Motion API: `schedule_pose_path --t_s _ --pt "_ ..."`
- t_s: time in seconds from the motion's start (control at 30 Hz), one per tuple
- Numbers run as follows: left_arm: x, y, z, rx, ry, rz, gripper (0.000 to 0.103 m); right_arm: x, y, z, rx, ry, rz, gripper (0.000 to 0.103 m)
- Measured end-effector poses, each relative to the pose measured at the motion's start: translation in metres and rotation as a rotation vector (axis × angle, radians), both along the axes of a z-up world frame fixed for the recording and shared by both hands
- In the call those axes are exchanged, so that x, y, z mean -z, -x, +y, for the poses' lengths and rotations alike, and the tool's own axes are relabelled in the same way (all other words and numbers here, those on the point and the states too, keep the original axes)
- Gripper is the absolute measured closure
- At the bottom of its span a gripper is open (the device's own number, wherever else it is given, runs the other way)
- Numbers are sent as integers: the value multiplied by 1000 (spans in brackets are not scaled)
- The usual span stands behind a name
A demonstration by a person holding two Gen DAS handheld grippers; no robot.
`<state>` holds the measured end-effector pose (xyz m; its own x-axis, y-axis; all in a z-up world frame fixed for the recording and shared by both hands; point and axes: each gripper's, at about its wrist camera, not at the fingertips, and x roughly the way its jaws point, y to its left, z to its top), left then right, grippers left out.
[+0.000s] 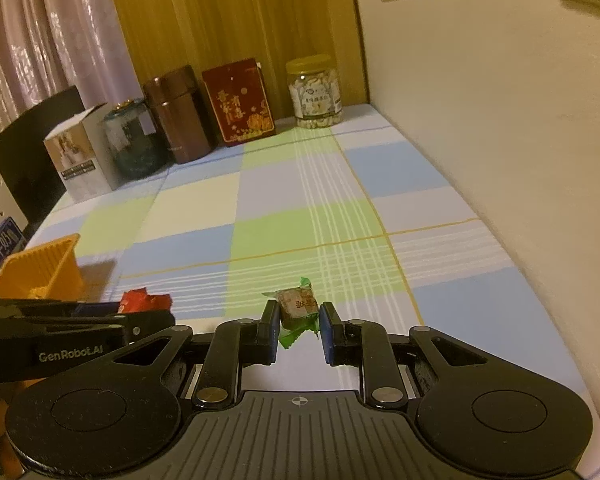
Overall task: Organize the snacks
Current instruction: 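Carry both held candies over the orange tray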
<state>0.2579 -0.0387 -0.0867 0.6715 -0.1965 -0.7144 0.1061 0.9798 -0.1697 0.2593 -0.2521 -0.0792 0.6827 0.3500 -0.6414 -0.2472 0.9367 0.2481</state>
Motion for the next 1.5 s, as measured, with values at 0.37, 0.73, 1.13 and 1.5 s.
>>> schedule_pose_path --t_s 0.37,0.73,1.13,1.5 --pt "-35 61 12 -46 2 -29 63 -33 46 5 14 -14 21 81" --pt "-60 113 19 -68 17 -60 64 -54 87 15 2 -29 17 81" --pt "-71 160 35 -97 35 -80 64 -63 130 30 -2 -30 21 81" --pt "-83 195 55 -122 20 -105 64 -68 159 52 -35 -33 14 81"
